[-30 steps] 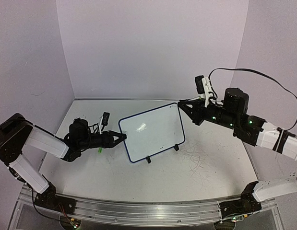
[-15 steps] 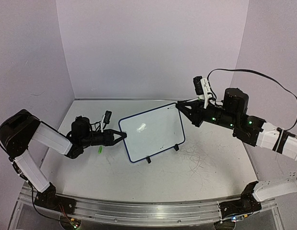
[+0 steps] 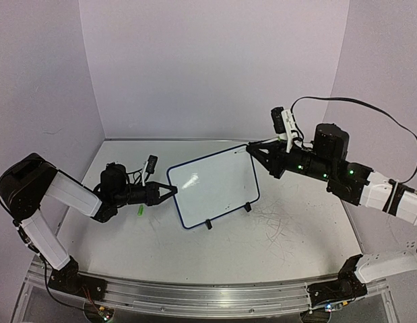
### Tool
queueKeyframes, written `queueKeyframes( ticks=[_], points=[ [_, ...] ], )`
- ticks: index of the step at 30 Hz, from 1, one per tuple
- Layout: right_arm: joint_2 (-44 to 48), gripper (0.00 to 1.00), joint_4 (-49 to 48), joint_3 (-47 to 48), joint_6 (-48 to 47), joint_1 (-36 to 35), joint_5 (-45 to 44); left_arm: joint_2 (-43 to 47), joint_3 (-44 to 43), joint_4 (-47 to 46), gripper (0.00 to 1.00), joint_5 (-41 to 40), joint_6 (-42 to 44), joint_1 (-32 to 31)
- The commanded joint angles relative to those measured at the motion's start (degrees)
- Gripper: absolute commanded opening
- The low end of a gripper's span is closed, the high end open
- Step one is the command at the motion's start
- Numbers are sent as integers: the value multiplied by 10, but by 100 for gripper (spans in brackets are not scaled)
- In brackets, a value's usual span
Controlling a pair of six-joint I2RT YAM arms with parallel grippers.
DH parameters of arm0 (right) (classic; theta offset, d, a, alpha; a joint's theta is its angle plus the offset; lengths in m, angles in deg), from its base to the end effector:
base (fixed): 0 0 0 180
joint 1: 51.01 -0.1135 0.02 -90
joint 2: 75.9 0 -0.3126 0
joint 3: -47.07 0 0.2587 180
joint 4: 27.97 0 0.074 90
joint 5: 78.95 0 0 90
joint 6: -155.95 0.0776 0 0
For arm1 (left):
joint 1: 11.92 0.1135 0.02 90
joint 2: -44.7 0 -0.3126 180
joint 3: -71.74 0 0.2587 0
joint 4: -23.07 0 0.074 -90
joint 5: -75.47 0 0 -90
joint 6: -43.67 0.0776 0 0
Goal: Write a sentence on the whiteboard
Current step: Hold the whiteboard at the center of the board, then write a sentence on the whiteboard.
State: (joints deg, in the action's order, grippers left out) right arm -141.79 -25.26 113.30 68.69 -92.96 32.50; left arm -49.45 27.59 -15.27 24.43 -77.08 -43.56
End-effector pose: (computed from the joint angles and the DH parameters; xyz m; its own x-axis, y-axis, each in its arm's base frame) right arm 0.2020 0.2197 0.3943 -0.0735 -0.0062 -0.9973 -0.8914 0.4488 0.0629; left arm 0.2643 -0.2201 0.2000 -0.6245 -0.0822 -0.7767 0.7131 0.3455 -0.6100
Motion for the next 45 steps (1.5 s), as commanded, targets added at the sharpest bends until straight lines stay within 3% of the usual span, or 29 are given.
queueKeyframes(
  ticks=[1, 14, 23, 36, 45],
  points=[
    [-7, 0, -27, 8, -11, -5, 10, -9, -21, -32, 6, 11, 24, 3],
    [-59, 0, -21, 34, -23, -22, 12, -23, -23, -28, 0, 28, 48, 3],
    [-127, 0, -25, 84, -52, -50, -33, -20, -32, -11, 0, 40, 61, 4],
    [-187, 0, -66, 113, -143, -146, -146, -22, -40, 14, 0, 50, 70, 8],
    [-231, 0, -62, 147, -132, -153, -161, -13, -39, 16, 0, 49, 67, 8]
  ],
)
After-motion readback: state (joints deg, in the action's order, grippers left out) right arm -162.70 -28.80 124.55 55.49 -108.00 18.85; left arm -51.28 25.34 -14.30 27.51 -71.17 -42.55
